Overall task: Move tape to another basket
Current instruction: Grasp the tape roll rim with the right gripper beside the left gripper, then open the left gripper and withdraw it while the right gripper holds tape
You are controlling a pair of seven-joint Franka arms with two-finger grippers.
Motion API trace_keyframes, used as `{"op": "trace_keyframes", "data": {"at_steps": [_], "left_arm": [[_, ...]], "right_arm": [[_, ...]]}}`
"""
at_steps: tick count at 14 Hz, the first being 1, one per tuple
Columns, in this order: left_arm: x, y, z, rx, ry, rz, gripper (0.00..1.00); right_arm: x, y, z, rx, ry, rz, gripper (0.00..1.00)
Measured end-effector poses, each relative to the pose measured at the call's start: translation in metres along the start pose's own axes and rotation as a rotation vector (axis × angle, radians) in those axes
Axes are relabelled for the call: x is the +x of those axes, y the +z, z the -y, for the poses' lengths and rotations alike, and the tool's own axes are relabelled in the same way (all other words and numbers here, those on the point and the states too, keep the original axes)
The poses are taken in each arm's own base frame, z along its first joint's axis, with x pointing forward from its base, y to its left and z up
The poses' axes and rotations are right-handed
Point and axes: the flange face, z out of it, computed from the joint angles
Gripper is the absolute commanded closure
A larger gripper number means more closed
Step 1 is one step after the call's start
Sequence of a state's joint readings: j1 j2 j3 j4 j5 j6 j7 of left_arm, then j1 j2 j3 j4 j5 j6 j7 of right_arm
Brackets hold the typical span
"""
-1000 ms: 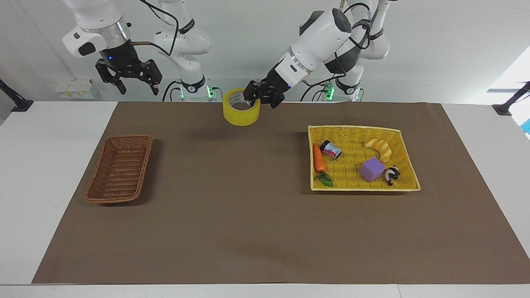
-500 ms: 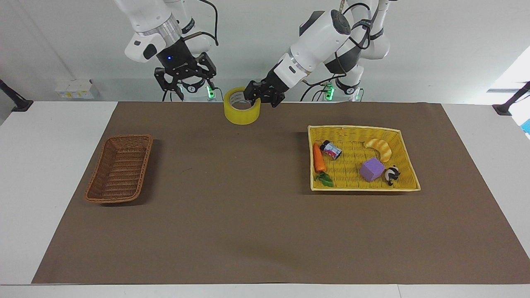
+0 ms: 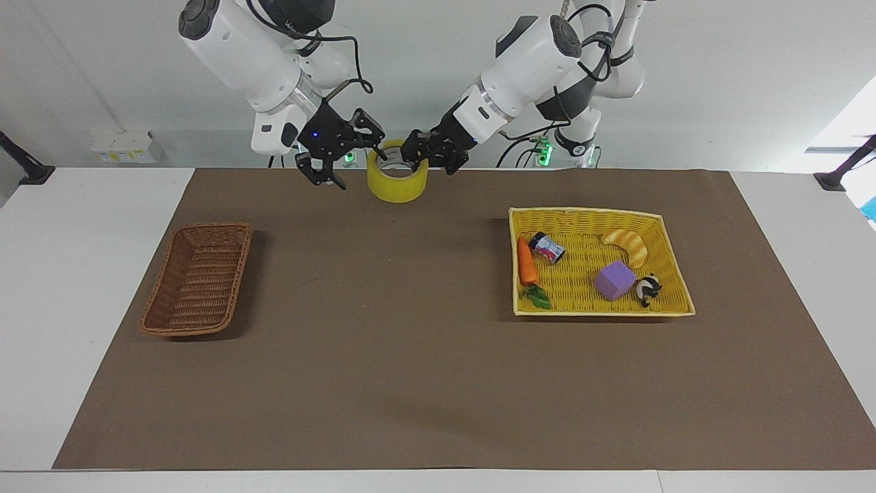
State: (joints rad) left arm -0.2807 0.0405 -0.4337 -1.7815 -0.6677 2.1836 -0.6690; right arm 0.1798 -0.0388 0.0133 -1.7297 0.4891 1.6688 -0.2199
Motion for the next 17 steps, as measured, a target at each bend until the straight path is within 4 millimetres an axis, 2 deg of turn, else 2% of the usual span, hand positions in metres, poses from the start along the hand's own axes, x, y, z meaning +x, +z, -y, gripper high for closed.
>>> {"op": "trace_keyframes", "data": {"at_steps": [3, 4, 5, 6, 12, 13, 14, 15, 17], "left_arm": [[-0.002, -0.004, -0.003, -0.010, 0.005, -0.004, 1.00], [-0.004, -0.004, -0.004, -0.012, 0.009, -0.005, 1.00], [-0.007, -0.003, -0.006, -0.015, 0.014, -0.005, 1.00], [-0.010, -0.003, -0.009, -0.019, 0.020, -0.007, 1.00], [-0.014, -0.005, -0.016, -0.040, 0.032, -0.023, 1.00], [-0.014, -0.006, -0.016, -0.043, 0.033, -0.026, 0.66], [-0.014, -0.006, -0.017, -0.047, 0.036, -0.030, 0.15], [-0.013, -0.009, -0.019, -0.057, 0.041, -0.041, 0.00], [-0.013, -0.017, -0.026, -0.076, 0.048, -0.055, 0.00]], "right_arm": [[0.002, 0.011, -0.005, 0.032, 0.004, -0.023, 0.00], [0.003, 0.012, -0.006, 0.032, 0.006, -0.033, 0.18], [0.002, 0.014, -0.007, 0.031, 0.007, -0.034, 0.70], [0.002, 0.015, -0.008, 0.032, 0.006, -0.033, 1.00], [0.000, 0.011, -0.005, 0.062, -0.018, -0.050, 1.00], [0.000, 0.010, -0.005, 0.065, -0.018, -0.052, 1.00], [0.000, 0.010, -0.006, 0.066, -0.016, -0.053, 1.00], [0.000, 0.010, -0.007, 0.066, -0.013, -0.052, 1.00], [0.000, 0.010, -0.012, 0.065, -0.006, -0.058, 1.00]]}}
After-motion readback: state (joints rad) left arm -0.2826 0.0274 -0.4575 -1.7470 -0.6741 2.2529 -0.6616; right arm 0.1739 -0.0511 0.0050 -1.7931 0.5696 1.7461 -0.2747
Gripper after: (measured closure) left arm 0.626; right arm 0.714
